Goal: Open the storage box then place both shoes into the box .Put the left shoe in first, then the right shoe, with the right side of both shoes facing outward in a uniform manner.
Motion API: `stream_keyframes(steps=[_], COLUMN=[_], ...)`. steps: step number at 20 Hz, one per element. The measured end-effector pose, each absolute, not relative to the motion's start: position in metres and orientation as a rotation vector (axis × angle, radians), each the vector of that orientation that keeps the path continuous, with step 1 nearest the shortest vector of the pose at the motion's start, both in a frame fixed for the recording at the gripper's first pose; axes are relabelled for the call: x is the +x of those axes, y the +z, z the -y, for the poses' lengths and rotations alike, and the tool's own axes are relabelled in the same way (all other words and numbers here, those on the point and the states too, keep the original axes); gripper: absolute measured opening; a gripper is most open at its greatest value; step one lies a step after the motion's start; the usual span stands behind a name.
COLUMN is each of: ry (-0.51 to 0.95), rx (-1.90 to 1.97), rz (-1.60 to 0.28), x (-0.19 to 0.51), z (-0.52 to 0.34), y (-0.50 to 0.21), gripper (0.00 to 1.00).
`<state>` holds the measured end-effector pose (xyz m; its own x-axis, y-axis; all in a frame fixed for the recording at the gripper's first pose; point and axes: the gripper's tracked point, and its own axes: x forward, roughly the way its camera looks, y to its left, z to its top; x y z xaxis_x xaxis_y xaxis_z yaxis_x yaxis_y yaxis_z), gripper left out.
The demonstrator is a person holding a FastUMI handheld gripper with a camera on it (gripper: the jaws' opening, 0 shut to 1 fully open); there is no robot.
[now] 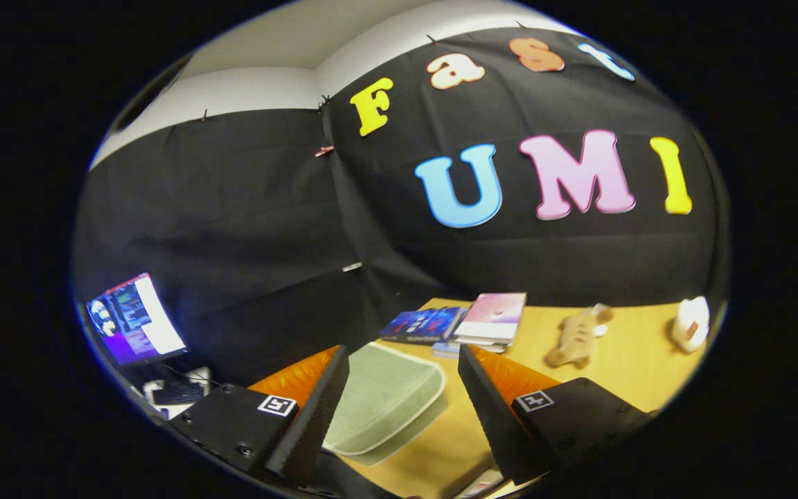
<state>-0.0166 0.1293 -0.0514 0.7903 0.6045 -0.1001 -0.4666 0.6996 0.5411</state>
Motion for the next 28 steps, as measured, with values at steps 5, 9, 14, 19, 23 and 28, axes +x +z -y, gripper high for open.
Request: stream_keyframes(steps=[5,9,14,19,23,28], ry=[0.751,0.801,0.734,0.772,0.847,0.894], rx=[0.925,1.179,1.284,1.394,1.496,1.608], rz=[-0.594,-0.854,-0.983,-1.045,-1.063,-1.032], x=[-0.025,-0.030,-0.020,-0.023,-0.023,-0.017], z=[-0.167,-0.193,-0.204,-0.218,-0.243,-0.253], y=[-0.093,-0.145,-0.216,-0.231,-0.226,-0.220], gripper=[0.98,0.98,0.98,0.97,0.96,0.72])
